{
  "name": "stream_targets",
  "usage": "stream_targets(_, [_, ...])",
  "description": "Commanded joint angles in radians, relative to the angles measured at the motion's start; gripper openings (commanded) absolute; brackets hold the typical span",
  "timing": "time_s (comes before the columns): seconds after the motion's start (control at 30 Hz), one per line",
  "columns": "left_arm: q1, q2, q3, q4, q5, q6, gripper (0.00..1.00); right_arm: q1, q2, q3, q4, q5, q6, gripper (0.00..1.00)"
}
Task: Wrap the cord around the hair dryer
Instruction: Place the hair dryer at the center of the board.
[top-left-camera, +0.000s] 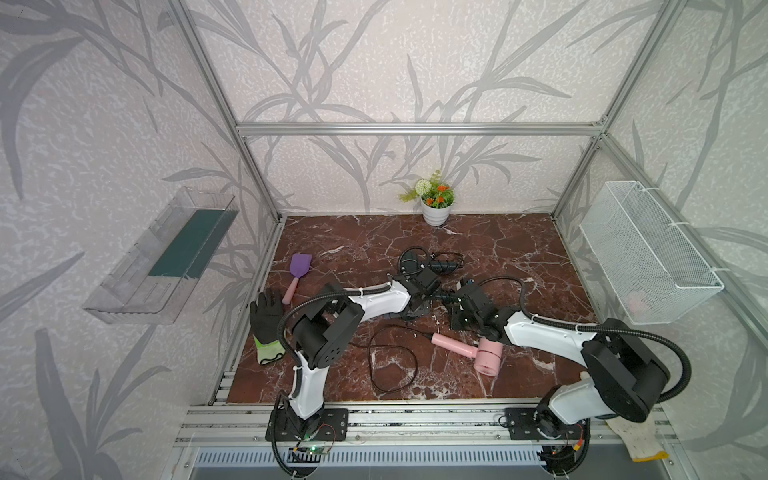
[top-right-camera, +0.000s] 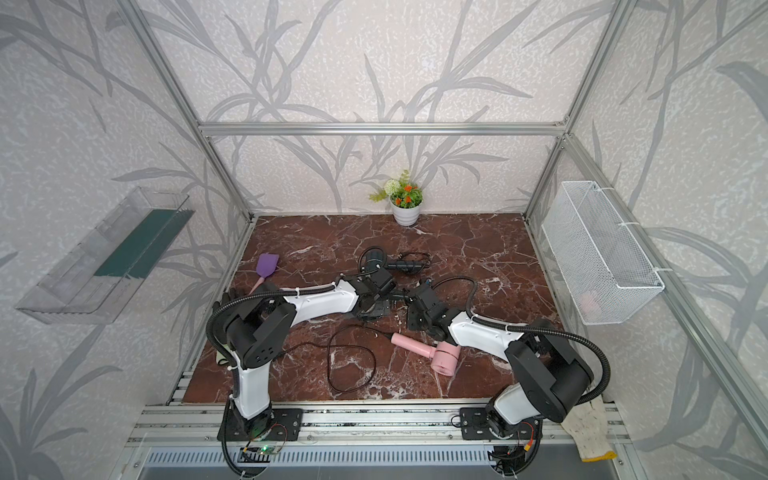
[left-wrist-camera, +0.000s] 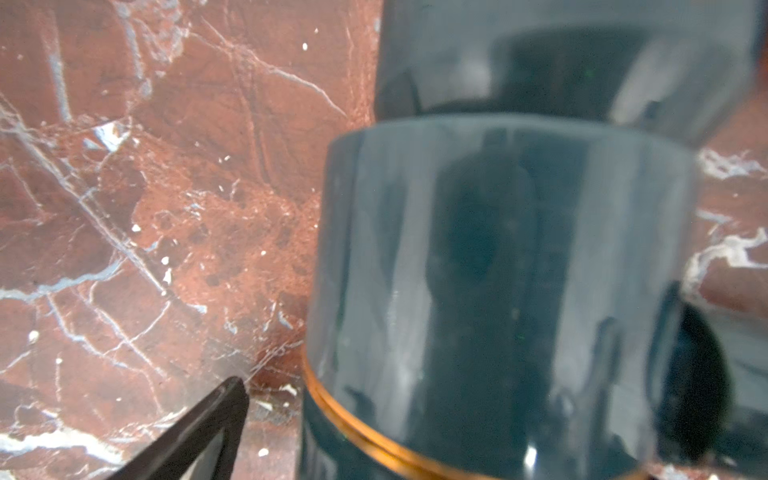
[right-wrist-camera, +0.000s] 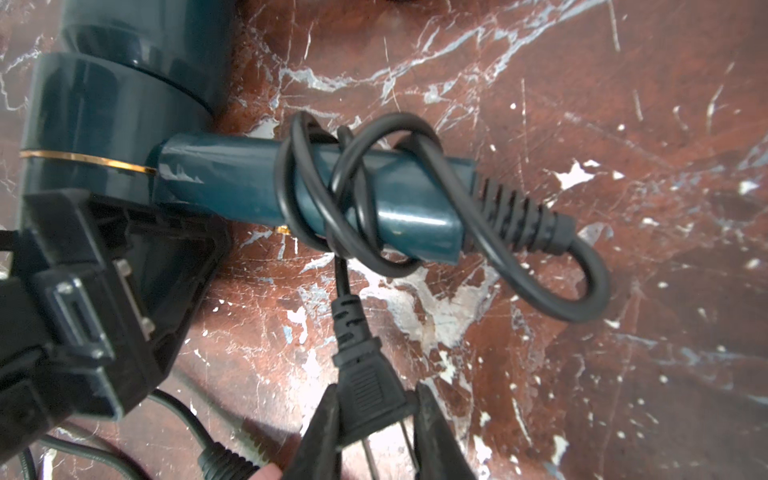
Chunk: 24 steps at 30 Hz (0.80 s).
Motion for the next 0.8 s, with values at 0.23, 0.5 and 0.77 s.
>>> stream_targets(0.23, [-0.033, -0.169, -0.066, 0.013, 0.009, 0.073, 0.99, 0.0, -0.071, 0.053, -0.078, 0.04, -0.046, 0.46])
stream_targets(0.5, [-0.033, -0.272, -0.097, 0.037, 0.058, 0.102, 0.99, 0.0, -0.125, 0.074, -0.142, 0.051, -0.043, 0.72])
stream_targets(0.77, [-0.028, -0.55, -0.156, 0.075, 0.007, 0.149, 0.99, 0.029, -0.37, 0.227, -0.648, 0.243, 0.084, 0.76])
